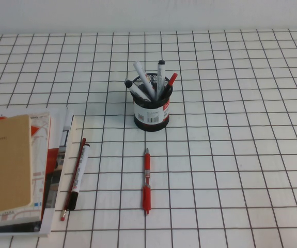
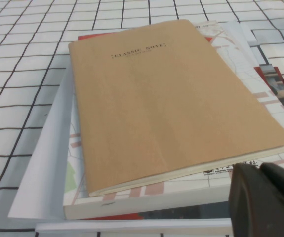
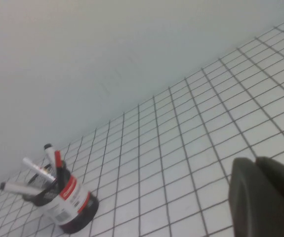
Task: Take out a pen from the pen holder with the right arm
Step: 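Take a marker out of the pen holder and lay it on the table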
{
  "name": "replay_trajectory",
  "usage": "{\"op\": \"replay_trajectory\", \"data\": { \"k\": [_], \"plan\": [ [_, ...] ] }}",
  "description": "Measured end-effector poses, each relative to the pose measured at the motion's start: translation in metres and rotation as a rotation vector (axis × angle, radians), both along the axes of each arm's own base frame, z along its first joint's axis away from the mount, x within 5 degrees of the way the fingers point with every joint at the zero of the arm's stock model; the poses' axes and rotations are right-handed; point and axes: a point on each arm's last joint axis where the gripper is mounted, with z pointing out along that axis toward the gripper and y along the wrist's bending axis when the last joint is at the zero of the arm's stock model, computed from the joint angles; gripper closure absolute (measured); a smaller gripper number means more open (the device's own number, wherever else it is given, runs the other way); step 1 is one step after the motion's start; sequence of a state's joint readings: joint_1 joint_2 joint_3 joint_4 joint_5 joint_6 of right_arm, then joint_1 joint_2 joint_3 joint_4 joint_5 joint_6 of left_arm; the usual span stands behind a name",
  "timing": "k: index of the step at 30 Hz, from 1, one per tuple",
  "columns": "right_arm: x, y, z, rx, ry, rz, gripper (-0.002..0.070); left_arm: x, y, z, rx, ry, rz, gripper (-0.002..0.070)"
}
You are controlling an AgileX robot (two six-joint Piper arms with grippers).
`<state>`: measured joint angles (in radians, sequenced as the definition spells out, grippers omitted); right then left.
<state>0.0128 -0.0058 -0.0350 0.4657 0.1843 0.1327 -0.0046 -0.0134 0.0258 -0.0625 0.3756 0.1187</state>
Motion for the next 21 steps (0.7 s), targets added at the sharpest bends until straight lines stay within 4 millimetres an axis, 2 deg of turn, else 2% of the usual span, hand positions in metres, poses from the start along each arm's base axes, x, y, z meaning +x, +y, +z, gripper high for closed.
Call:
{"op": "replay_trajectory", "data": {
  "k": [6, 12, 16, 21],
  "plan": [
    [0.003, 0.009, 0.038, -0.046, 0.164, 0.104, 0.0692, 0.000, 0.000, 0.000, 0.000, 0.000, 0.000, 0.0679],
    [0.027, 0.013, 0.066, -0.153, 0.334, 0.183, 0.0692, 0.000, 0.000, 0.000, 0.000, 0.000, 0.000, 0.0679],
    [0.054, 0.015, 0.075, -0.199, 0.446, 0.222, 0.0692, 0.000, 0.000, 0.000, 0.000, 0.000, 0.000, 0.0679],
    [0.085, 0.017, 0.075, -0.256, 0.531, 0.273, 0.0692, 0.000, 0.000, 0.000, 0.000, 0.000, 0.000, 0.0679]
  ]
}}
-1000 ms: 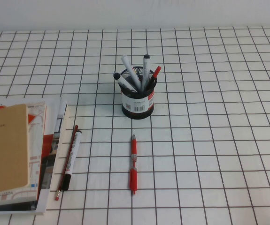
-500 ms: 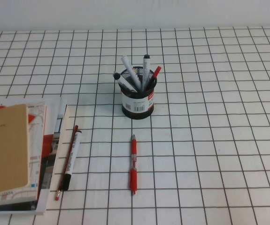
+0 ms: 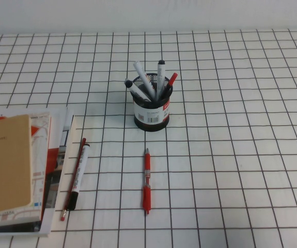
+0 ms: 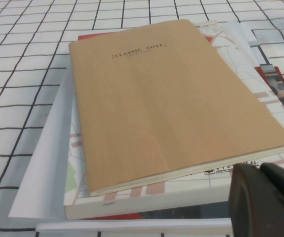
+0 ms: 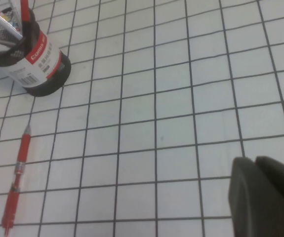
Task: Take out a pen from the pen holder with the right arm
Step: 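Take a marker out of the pen holder and lay it on the table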
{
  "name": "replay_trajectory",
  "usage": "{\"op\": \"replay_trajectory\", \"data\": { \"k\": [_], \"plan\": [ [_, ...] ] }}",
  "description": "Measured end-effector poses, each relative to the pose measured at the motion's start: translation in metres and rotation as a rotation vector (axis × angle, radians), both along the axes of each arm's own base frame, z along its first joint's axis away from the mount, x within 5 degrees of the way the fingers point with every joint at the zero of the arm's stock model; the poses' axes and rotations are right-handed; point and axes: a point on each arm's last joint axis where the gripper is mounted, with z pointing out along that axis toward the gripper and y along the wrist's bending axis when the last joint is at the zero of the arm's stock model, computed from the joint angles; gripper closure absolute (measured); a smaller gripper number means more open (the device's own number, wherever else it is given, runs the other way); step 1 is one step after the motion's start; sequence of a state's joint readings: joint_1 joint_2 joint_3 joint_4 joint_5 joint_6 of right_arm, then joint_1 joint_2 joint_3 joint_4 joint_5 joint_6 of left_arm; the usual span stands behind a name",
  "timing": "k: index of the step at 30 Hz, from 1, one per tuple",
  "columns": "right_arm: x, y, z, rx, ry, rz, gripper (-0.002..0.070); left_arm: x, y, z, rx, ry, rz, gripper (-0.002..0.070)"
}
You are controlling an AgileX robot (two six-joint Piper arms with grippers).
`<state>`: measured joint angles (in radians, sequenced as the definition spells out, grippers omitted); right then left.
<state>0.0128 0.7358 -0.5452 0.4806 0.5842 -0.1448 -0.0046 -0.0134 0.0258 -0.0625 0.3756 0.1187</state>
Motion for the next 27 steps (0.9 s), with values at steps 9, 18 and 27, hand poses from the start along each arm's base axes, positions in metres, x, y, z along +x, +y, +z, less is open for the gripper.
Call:
{"op": "replay_trajectory", "data": {
  "k": [9, 18, 27],
  "plan": [
    [0.054, 0.033, -0.003, -0.019, 0.045, 0.150, 0.0692, 0.000, 0.000, 0.000, 0.000, 0.000, 0.000, 0.0680],
    [0.097, 0.116, -0.003, -0.053, -0.111, 0.339, 0.0692, 0.000, 0.000, 0.000, 0.000, 0.000, 0.000, 0.0679],
    [0.118, 0.201, -0.012, -0.181, -0.347, 0.539, 0.0479, 0.000, 0.000, 0.000, 0.000, 0.000, 0.000, 0.0679]
  ]
}}
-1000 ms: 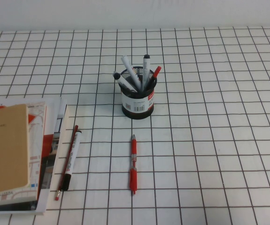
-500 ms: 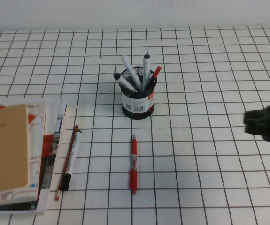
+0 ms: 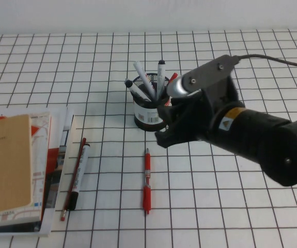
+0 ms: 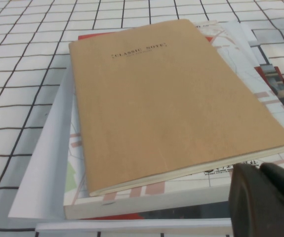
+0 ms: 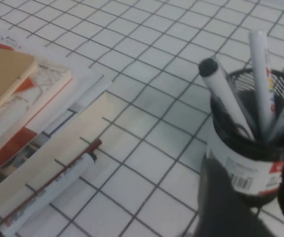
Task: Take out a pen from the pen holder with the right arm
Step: 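Take a marker out of the pen holder and lay it on the table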
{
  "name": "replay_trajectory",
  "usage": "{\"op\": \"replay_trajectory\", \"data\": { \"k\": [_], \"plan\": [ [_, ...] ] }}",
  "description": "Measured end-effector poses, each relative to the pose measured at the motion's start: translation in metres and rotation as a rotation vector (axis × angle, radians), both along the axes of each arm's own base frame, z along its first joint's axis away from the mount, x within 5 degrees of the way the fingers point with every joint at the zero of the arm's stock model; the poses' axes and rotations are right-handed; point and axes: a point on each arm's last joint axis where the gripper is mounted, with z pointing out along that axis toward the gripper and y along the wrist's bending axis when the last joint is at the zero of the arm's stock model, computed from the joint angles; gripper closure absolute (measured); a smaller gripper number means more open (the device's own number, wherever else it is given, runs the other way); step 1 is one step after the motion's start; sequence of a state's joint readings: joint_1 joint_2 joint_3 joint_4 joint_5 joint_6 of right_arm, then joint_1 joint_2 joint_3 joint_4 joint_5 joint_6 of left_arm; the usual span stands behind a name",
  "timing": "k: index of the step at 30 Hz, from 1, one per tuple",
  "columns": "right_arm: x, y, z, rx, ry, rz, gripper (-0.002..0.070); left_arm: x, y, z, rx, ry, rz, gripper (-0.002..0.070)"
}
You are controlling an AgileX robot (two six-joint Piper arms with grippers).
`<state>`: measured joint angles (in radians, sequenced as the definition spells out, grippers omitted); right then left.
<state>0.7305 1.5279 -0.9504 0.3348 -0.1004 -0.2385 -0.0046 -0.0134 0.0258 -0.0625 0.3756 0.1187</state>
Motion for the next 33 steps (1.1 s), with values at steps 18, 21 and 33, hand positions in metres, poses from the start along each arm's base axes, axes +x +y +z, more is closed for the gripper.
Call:
{"op": "replay_trajectory", "data": {
  "k": [18, 21, 33],
  "plan": [
    [0.050, 0.063, -0.049, -0.073, -0.429, 0.161, 0.0346, 0.000, 0.000, 0.000, 0.000, 0.000, 0.000, 0.0679],
    [0.065, 0.070, -0.059, -0.109, -0.416, 0.161, 0.0348, 0.000, 0.000, 0.000, 0.000, 0.000, 0.000, 0.0679],
    [0.096, 0.069, -0.073, -0.167, -0.400, 0.129, 0.0362, 0.000, 0.000, 0.000, 0.000, 0.000, 0.000, 0.0679]
  ]
}}
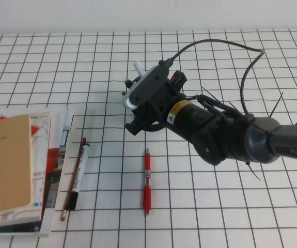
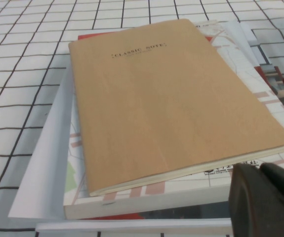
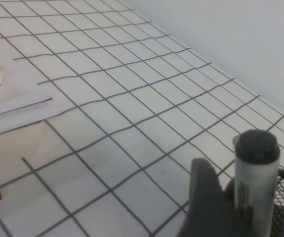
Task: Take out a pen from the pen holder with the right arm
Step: 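Take a marker out of the pen holder and lay it on the table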
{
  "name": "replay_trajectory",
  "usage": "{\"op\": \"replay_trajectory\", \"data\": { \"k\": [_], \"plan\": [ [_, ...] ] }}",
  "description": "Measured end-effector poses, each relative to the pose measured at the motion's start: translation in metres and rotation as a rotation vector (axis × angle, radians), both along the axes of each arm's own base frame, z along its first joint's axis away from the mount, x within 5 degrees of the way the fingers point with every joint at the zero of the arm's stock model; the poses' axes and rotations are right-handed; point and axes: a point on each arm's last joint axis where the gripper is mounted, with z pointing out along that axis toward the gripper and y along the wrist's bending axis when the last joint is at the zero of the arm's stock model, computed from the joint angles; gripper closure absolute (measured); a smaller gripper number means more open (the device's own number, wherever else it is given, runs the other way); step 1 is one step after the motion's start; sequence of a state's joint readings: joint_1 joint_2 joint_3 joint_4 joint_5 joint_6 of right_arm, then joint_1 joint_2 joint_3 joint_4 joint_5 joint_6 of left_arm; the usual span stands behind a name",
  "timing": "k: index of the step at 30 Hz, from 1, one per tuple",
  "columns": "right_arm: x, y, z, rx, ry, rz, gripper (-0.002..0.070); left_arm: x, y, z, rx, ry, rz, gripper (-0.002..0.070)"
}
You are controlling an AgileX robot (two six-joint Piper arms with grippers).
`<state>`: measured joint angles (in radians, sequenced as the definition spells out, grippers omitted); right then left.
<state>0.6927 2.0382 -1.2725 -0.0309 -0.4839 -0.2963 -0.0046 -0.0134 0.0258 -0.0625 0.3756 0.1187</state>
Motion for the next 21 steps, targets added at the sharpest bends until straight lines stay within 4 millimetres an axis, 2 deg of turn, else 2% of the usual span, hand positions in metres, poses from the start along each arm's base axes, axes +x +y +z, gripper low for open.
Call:
{"op": "replay_trajectory", "data": {
  "k": [11, 21],
  "plan": [
    [0.014, 0.006, -0.014, -0.013, 0.003, -0.026, 0.0367, 0.000, 0.000, 0.000, 0.000, 0.000, 0.000, 0.0679],
    [0.019, 0.003, -0.017, 0.024, 0.023, -0.067, 0.0447, 0.000, 0.000, 0.000, 0.000, 0.000, 0.000, 0.0679]
  ]
}}
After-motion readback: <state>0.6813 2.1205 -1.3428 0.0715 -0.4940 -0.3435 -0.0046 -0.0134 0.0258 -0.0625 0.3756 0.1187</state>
